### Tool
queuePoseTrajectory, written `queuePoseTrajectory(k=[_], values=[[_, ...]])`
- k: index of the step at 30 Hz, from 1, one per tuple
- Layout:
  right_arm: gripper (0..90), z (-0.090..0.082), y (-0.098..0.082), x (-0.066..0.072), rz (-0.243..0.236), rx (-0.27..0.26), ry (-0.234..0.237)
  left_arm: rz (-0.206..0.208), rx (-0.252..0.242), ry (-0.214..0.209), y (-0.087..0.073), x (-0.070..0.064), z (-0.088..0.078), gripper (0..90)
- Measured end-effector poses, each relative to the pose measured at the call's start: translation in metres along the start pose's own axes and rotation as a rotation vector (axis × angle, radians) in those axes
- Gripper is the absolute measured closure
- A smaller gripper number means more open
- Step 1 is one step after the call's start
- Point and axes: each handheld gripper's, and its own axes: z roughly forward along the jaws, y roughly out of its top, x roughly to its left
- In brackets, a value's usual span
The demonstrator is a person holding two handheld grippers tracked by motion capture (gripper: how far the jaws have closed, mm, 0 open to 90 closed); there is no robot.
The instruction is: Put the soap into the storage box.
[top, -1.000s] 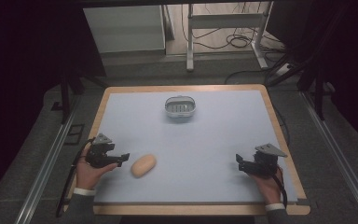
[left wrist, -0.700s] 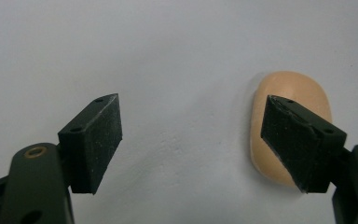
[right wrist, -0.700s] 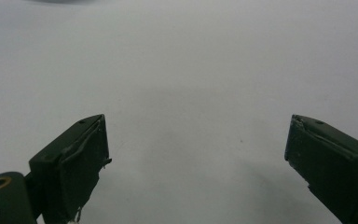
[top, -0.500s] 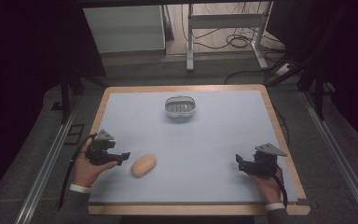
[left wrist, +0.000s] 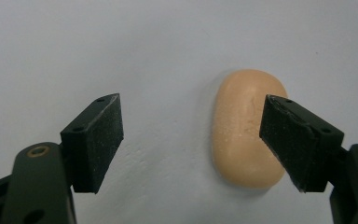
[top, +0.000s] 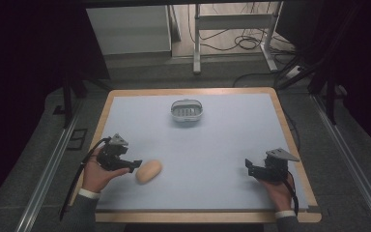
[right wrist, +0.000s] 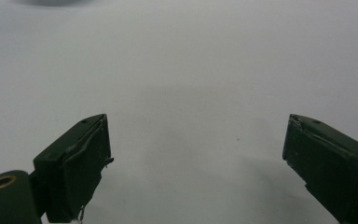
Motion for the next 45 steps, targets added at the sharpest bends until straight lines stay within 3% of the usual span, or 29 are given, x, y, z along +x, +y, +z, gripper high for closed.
queuePoseTrajectory(k=[9,14,28,45], values=[[7.7,0.000,0.000,0.000,0.003,0.000,0.002,0.037,0.031,-0.019,0.011,-0.010,0.007,21.4],[7.6,0.000,0.000,-0.001,0.009,-0.001,-0.001,0.060,0.078,-0.027,0.009,-0.022,0.018,21.5],[7.6,0.000,0.000,-0.002,0.019,-0.002,-0.001,0.094,0.150,-0.066,0.007,-0.040,0.044,21.7],[7.7,0.000,0.000,-0.001,0.016,-0.007,-0.008,0.104,0.174,-0.056,0.005,-0.042,0.053,31.9]])
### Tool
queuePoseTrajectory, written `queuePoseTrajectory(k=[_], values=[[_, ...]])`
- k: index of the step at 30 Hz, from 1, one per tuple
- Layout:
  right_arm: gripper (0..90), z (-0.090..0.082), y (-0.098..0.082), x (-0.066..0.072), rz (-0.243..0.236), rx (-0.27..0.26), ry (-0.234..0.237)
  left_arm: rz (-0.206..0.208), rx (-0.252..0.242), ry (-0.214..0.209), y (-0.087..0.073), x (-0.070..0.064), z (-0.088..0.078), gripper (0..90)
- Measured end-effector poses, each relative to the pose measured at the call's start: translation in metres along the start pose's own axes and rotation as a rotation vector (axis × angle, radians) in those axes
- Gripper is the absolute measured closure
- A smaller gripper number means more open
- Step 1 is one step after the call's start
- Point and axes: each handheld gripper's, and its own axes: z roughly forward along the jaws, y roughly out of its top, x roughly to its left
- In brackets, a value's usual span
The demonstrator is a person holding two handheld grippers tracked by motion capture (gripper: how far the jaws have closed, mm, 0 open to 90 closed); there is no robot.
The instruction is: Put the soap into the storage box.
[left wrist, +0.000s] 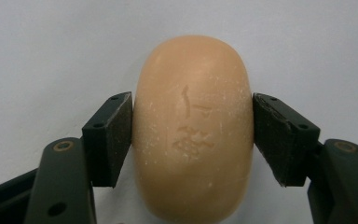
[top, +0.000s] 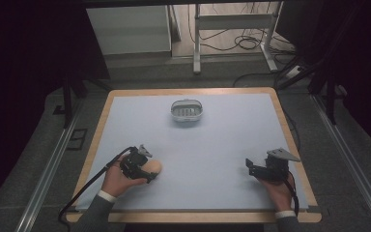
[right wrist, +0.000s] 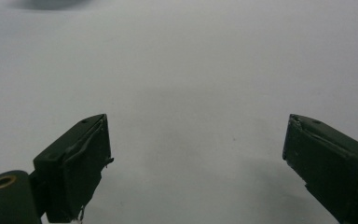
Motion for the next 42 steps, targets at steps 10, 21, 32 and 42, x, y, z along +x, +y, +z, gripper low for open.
queuePoseTrajectory(k=[10,21,32,42], values=[[7.6,0.000,0.000,0.000,0.003,0.001,-0.003,0.018,0.021,0.016,0.000,-0.002,0.005,32.6],[7.7,0.000,0.000,0.000,0.003,0.006,-0.014,0.012,-0.017,0.033,0.002,0.009,-0.011,32.7],[7.6,0.000,0.000,0.000,0.004,0.007,-0.014,0.005,-0.036,0.040,0.005,0.016,-0.022,32.8],[7.7,0.000,0.000,0.000,0.002,0.007,-0.014,0.005,-0.058,0.050,0.010,0.020,-0.032,32.7]])
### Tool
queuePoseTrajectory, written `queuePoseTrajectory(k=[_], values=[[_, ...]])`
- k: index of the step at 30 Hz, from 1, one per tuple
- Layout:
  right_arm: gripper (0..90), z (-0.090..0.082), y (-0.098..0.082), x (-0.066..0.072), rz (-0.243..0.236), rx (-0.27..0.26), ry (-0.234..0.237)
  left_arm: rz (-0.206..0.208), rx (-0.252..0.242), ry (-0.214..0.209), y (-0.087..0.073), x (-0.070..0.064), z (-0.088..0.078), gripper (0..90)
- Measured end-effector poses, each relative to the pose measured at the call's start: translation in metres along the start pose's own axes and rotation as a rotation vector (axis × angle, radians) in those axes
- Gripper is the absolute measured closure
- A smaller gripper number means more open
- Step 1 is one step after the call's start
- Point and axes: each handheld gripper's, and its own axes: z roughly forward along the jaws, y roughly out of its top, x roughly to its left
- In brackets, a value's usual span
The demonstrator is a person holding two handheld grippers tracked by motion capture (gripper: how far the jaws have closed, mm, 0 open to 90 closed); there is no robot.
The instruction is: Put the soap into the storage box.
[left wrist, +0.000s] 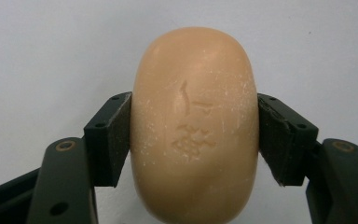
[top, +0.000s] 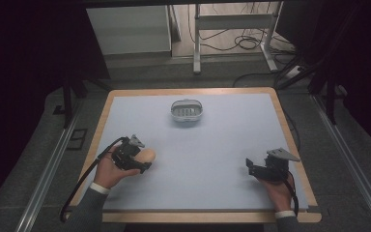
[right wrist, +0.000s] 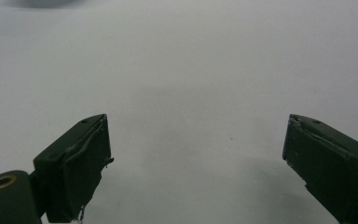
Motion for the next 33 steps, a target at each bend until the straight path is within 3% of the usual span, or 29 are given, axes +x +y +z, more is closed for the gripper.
queuePoseTrajectory(k=[20,33], values=[[7.7,0.001,0.000,0.001,-0.006,0.007,-0.011,0.012,-0.034,-0.006,0.016,0.005,-0.007,32.7],[7.7,0.001,0.000,0.000,-0.005,0.007,-0.006,0.009,-0.049,-0.013,0.032,0.008,-0.001,32.7]])
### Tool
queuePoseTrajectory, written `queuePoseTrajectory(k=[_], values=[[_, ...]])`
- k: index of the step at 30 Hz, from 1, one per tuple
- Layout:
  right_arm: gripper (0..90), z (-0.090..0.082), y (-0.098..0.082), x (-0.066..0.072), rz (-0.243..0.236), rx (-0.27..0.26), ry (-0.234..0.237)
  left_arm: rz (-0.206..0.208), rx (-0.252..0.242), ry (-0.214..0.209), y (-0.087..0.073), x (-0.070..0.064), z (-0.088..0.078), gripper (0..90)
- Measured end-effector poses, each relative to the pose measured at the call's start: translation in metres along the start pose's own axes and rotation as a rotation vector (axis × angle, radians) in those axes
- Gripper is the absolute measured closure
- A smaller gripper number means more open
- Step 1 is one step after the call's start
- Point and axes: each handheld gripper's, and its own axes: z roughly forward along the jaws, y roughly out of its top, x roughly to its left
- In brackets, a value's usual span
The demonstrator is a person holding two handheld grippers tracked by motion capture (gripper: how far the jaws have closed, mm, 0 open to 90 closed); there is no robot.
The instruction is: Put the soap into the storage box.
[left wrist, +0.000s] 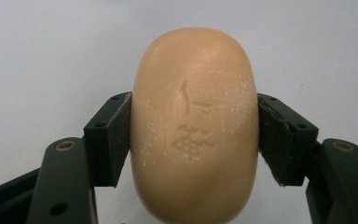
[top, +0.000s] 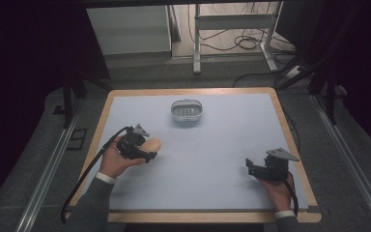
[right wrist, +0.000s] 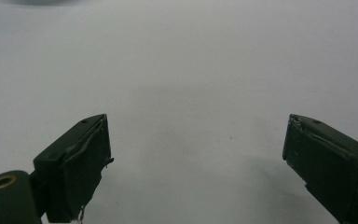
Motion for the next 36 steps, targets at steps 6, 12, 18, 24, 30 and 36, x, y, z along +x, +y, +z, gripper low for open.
queuePoseTrajectory(k=[6,12,18,24,30,36], values=[[7.6,0.000,0.000,0.000,0.002,-0.001,0.000,-0.004,-0.012,-0.003,0.005,0.000,0.002,32.8],[7.7,0.000,0.000,0.000,0.000,0.003,0.002,0.000,-0.009,-0.005,0.009,0.001,0.004,32.7],[7.7,0.000,0.000,0.000,0.001,0.003,0.001,0.003,-0.011,-0.002,0.013,0.002,0.005,32.7],[7.7,0.000,0.000,-0.001,0.008,0.008,0.002,0.000,-0.013,-0.001,0.017,0.003,0.006,32.7],[7.7,0.000,0.000,-0.001,0.008,0.008,0.001,0.007,-0.012,-0.003,0.023,0.003,0.007,32.7],[7.7,0.000,0.000,-0.001,0.012,0.006,0.000,0.010,-0.016,-0.006,0.028,0.003,0.008,32.7]])
